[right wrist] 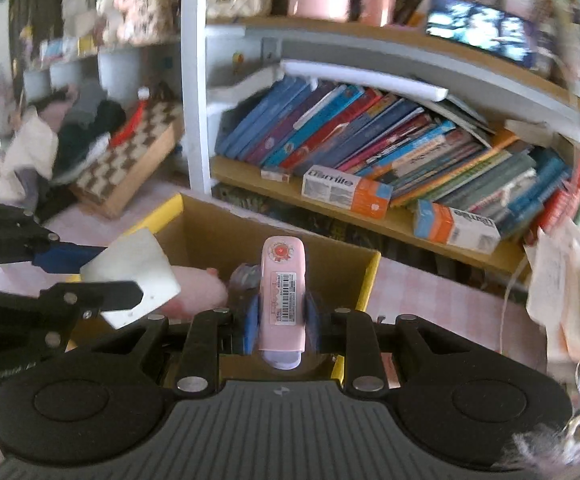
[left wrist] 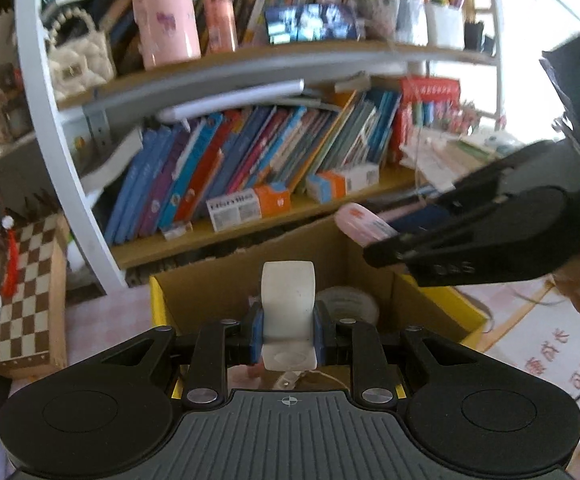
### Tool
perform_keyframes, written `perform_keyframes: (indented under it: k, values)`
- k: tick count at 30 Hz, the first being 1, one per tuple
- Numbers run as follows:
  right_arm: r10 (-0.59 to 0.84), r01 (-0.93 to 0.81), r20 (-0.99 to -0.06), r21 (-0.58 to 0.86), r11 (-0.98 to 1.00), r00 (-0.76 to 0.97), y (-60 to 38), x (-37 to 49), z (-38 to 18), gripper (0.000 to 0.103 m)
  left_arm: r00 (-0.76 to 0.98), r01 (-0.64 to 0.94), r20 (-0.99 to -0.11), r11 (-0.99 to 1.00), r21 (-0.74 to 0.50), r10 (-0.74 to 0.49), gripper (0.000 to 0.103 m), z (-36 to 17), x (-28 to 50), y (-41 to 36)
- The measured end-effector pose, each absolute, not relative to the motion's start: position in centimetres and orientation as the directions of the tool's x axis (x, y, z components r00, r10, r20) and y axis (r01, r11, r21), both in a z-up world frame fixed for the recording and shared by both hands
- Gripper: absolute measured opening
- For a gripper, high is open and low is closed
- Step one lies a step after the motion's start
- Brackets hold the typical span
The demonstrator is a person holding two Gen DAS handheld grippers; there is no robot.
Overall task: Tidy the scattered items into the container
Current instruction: 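Lift the adapter and USB stick and carry both over the yellow box, then open both grippers to drop the adapter and USB stick into the box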
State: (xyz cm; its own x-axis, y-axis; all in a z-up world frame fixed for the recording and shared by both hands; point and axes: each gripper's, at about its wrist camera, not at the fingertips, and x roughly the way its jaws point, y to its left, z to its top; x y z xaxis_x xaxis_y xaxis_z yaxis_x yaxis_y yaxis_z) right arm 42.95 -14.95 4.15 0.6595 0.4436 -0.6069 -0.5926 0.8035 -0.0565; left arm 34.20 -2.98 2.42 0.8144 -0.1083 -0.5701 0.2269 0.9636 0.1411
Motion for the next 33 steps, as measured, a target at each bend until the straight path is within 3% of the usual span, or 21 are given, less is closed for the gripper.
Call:
perform_keyframes:
  k: [12, 26, 31, 33]
  values:
    - [0.325, -0.719, -0.796, -0.188, 0.669, 0.511, -10.1, 50.3, -2.3, 0.023, 0.705, 0.218, -0.708, 0.961, 0.172, -0.033, 0.023, -1.5, 40.3, -3.1]
    - [0.3, -0.787, -0.845, -0.206, 0.581, 0.442, -8.3, 51.5, -4.2, 0.023, 0.623, 0.313, -0.782, 0.923, 0.225, -0.02, 0.023, -3.3, 42.9, -4.7]
    - [0.315, -0.787, -0.839, -0.195, 0.586, 0.443, -8.3, 51.4, -3.9, 0.027, 0.623, 0.304, -0.782, 0.922, 0.242, 0.0, 0.033, -3.0, 43.0, -4.6]
    - [0.327, -0.786, -0.833, -0.188, 0.589, 0.445, -8.4, 51.3, -3.6, 0.032, 0.632, 0.304, -0.775, 0.915, 0.265, 0.014, 0.051, -2.5, 42.6, -4.7]
